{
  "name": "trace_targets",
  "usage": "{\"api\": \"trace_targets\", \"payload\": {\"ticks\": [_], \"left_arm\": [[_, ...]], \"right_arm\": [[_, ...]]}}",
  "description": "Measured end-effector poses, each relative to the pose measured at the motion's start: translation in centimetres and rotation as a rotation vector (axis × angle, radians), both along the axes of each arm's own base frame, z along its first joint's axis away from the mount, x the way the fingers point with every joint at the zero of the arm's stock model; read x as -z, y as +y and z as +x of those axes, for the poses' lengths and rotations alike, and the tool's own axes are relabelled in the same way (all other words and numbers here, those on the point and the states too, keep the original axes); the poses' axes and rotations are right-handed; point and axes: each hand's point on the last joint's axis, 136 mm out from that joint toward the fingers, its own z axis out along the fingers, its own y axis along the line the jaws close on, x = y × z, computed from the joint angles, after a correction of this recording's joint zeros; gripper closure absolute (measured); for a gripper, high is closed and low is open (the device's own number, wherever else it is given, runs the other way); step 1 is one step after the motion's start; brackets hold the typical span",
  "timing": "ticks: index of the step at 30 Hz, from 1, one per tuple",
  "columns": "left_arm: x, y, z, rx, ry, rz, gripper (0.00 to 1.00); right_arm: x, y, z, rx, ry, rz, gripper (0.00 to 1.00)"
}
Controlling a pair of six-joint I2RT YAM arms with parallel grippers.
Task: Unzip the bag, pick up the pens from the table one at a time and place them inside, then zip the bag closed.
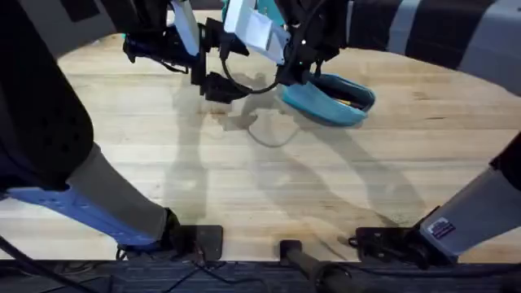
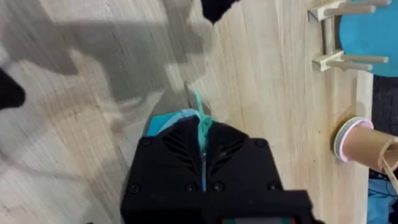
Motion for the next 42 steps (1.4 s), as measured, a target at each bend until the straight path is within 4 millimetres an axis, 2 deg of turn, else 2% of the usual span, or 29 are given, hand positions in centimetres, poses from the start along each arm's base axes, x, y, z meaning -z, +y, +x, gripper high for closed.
{"api": "trace_targets", "payload": {"ticks": [11, 22, 30, 34, 35, 42], "left_arm": [[0.0, 0.0, 0.0, 0.0, 0.0, 0.0, 0.006], [0.0, 0.0, 0.0, 0.0, 0.0, 0.0, 0.006], [0.0, 0.0, 0.0, 0.0, 0.0, 0.0, 0.006], [0.0, 0.0, 0.0, 0.0, 0.0, 0.0, 0.006], [0.0, 0.0, 0.0, 0.0, 0.0, 0.0, 0.006], [0.0, 0.0, 0.0, 0.0, 0.0, 0.002, 0.005]], "right_arm": [[-0.2, 0.0, 0.0, 0.006, -0.001, 0.004, 0.97], [-3.2, -0.6, -0.8, 0.104, -0.011, 0.076, 0.97], [-3.0, -1.1, -1.6, 0.244, 0.044, 0.126, 0.97], [-3.1, -0.9, -1.4, 0.329, 0.053, 0.177, 0.969], [-3.3, -0.8, -1.1, 0.416, 0.06, 0.234, 0.968], [-3.4, -0.9, -0.8, 0.572, 0.071, 0.308, 0.968]]}}
